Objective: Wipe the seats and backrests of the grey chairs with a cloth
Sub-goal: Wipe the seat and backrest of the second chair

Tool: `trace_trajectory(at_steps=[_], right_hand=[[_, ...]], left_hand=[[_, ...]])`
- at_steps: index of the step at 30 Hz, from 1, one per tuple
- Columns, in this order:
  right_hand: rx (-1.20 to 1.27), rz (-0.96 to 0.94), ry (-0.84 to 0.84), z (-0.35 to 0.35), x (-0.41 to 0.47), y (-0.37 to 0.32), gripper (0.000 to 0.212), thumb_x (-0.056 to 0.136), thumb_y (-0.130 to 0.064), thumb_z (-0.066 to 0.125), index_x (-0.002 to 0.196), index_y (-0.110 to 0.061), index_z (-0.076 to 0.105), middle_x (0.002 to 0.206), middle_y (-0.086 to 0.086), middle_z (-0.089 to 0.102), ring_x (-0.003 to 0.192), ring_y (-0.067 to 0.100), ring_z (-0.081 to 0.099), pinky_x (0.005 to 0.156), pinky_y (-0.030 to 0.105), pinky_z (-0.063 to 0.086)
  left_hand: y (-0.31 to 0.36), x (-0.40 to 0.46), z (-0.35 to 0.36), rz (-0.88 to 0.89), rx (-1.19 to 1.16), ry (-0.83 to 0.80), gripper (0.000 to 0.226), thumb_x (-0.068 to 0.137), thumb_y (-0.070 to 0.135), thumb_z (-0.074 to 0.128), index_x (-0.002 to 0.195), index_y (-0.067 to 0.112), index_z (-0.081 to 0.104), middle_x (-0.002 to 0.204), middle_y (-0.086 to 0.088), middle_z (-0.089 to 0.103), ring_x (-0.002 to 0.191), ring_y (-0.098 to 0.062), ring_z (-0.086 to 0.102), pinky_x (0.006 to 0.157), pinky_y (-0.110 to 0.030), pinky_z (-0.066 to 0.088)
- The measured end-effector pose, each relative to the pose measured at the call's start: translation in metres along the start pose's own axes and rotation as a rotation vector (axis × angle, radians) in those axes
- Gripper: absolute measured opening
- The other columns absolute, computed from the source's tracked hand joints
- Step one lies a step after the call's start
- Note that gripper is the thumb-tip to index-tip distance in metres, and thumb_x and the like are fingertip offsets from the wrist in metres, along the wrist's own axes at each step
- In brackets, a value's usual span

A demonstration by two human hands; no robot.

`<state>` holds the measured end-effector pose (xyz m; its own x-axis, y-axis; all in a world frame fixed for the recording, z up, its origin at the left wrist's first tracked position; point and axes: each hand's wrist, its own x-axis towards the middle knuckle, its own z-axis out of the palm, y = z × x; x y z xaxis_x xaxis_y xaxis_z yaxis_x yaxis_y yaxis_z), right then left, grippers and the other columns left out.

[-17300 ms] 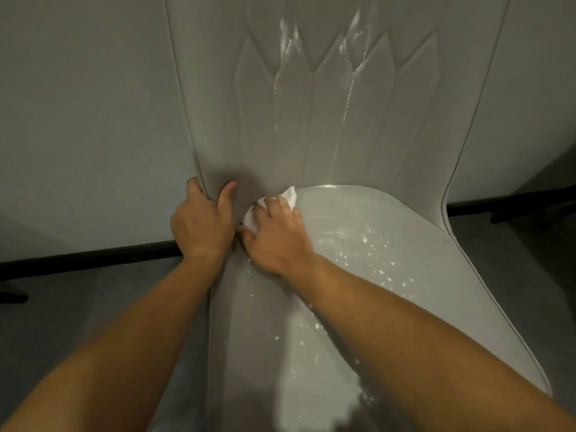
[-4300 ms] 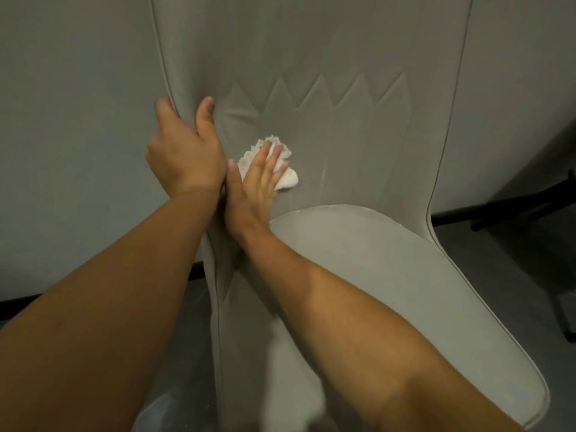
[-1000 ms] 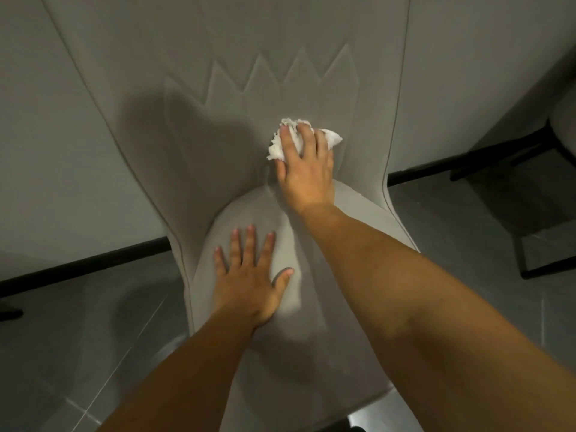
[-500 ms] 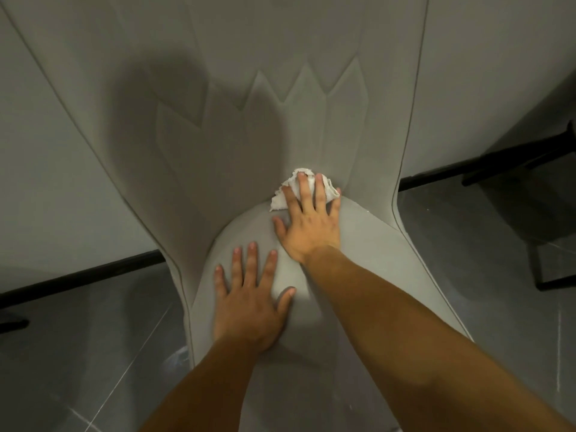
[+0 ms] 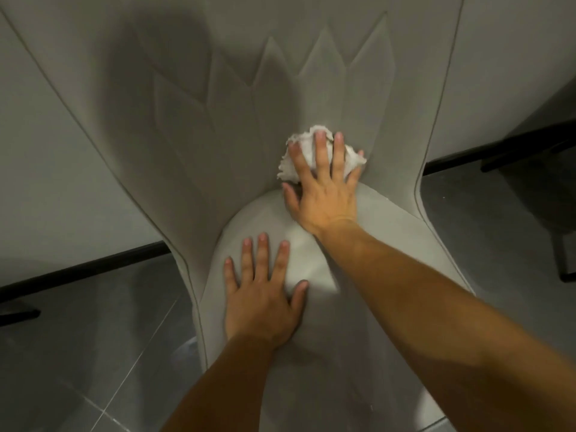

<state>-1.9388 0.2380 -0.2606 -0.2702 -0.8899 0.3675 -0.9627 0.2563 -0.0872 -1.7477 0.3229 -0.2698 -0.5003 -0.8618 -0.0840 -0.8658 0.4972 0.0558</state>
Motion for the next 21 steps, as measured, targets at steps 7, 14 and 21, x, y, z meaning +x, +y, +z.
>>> trace_trajectory(at_steps=[7, 14, 21], right_hand=[[-0.084, 0.004, -0.276, 0.004, -0.009, -0.001, 0.072, 0.098, -0.064, 0.024, 0.159, -0.032, 0.003, 0.166, 0.002, -0.018, 0.149, 0.032, -0.024, 0.115, 0.068, -0.002], [0.068, 0.110, -0.472, -0.013, -0.032, -0.004, 0.069, 0.093, -0.070, 0.026, 0.152, -0.034, 0.030, 0.167, -0.006, 0.002, 0.151, 0.028, 0.000, 0.117, 0.062, 0.003], [0.072, 0.114, -0.432, -0.025, -0.039, -0.002, 0.053, 0.096, -0.063, 0.038, 0.134, -0.028, 0.050, 0.148, 0.000, 0.040, 0.138, 0.031, 0.028, 0.113, 0.058, 0.022]], left_hand=[[-0.003, 0.000, 0.007, 0.009, -0.013, 0.040, 0.073, 0.092, 0.068, 0.020, 0.153, 0.029, 0.015, 0.161, -0.008, 0.006, 0.147, -0.031, -0.002, 0.112, -0.062, 0.008], [-0.002, -0.002, 0.008, 0.010, -0.010, 0.060, 0.073, 0.092, 0.068, 0.018, 0.153, 0.029, 0.015, 0.161, -0.007, 0.006, 0.147, -0.031, -0.003, 0.113, -0.061, 0.006], [-0.003, -0.001, 0.008, 0.012, -0.022, 0.058, 0.072, 0.092, 0.068, 0.016, 0.153, 0.030, 0.016, 0.161, -0.007, 0.008, 0.147, -0.030, -0.003, 0.113, -0.060, 0.005]])
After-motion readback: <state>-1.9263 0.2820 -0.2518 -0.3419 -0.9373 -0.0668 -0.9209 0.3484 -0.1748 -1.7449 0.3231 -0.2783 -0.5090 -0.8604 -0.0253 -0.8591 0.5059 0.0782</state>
